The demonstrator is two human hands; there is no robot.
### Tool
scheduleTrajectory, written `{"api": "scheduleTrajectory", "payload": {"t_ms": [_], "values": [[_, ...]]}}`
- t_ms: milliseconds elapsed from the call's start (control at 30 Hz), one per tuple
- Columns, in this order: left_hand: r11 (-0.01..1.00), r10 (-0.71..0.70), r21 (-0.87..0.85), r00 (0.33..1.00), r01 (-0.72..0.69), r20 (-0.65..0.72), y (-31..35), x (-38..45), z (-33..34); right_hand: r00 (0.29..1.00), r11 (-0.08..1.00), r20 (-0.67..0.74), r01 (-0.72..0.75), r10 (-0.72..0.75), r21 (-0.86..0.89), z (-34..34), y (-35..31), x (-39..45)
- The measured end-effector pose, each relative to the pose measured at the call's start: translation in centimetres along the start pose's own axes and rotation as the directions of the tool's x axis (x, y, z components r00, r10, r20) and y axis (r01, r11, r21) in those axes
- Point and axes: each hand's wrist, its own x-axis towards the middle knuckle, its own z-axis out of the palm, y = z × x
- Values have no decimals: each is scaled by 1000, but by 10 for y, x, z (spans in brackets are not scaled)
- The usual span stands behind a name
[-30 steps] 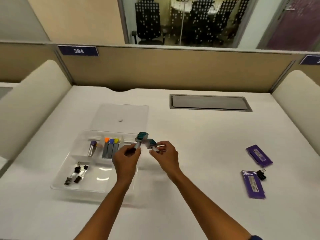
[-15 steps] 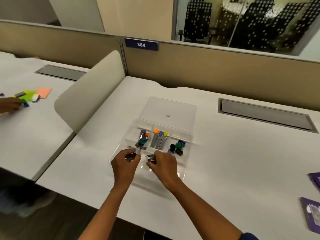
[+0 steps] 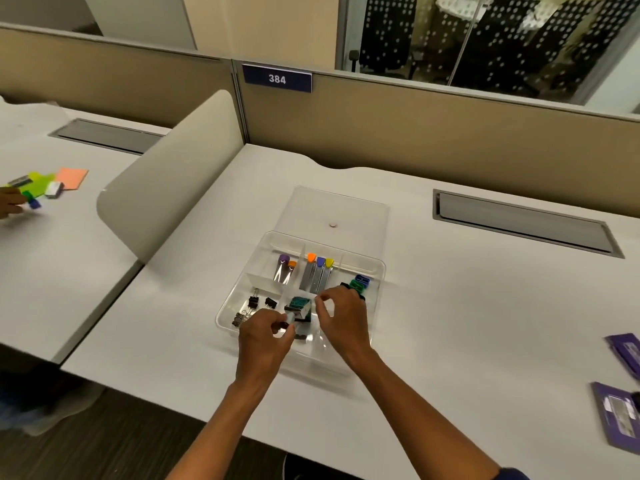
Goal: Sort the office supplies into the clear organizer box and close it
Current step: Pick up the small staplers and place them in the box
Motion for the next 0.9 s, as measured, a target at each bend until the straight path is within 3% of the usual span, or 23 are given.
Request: {"api": "scheduleTrajectory", "payload": {"t_ms": [200, 433, 633, 900], "values": [[991, 24, 128, 999, -29, 42, -2, -9, 17, 997, 990, -60, -36, 45, 138, -22, 26, 5], [987, 31, 158, 999, -33, 13, 7, -8, 23, 992, 982, -71, -87, 100, 169, -40, 52, 7], [983, 168, 86, 984, -163, -53, 43, 4, 38, 969, 965, -180, -128, 171, 228, -73, 77, 7], [938, 344, -83, 930, -336, 131, 120, 9, 142, 895, 954, -350, -208, 275, 217, -136, 135, -3]]}}
